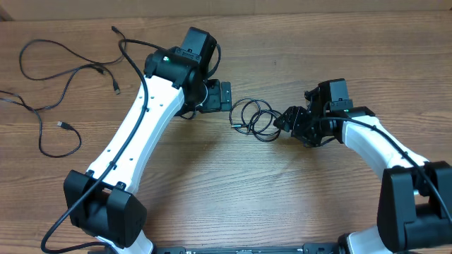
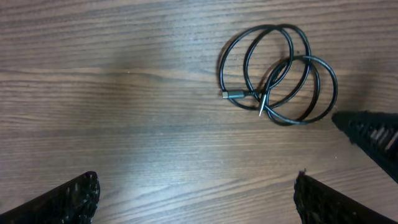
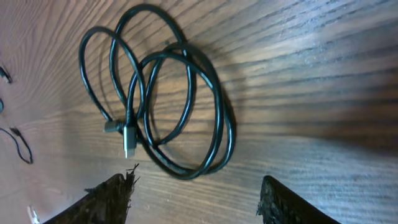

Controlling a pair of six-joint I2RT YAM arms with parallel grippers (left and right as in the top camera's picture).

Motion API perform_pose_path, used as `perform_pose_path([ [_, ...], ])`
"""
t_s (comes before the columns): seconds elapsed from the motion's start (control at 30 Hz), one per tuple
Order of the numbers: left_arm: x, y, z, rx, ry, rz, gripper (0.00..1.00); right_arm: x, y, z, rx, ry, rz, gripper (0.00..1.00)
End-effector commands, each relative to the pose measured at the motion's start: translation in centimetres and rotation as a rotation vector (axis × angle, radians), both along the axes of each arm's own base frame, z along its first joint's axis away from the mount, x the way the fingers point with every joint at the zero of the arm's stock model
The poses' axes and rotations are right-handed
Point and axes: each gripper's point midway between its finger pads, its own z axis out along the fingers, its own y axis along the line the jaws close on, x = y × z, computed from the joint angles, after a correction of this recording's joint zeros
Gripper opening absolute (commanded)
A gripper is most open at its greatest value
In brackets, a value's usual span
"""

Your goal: Untangle cables

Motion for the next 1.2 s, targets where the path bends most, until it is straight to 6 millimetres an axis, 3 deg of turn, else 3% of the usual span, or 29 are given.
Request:
perform_pose_path([
  [0.0,-0.2,0.1,-0.5,0.013,0.021,0.014,1.00,-0.3,0.3,-1.4,0.018,0.056,-0.032,0.65],
  [0.63,-0.1,0.3,-0.5,0.025,0.015,0.017,1.00,-0.2,1.9,-2.2,0.007,0.064,-0.036,0.52],
  [0.97,-0.1,0.3,-0.5,0.026,0.015,0.017,1.00,0.0,3.4,-2.5,0.014,0.049,-0.009,0.37],
  [1.03,-0.1,0.3,-0.5,0.026,0.015,0.017,1.00,0.1,3.5,-2.4,0.015,0.039,-0.006,0.33],
  [1.17,-0.2,0.3,-0.5,0.026,0.017,0.015,1.00,0.3,3.6,-2.3,0.019,0.030,-0.006,0.04],
])
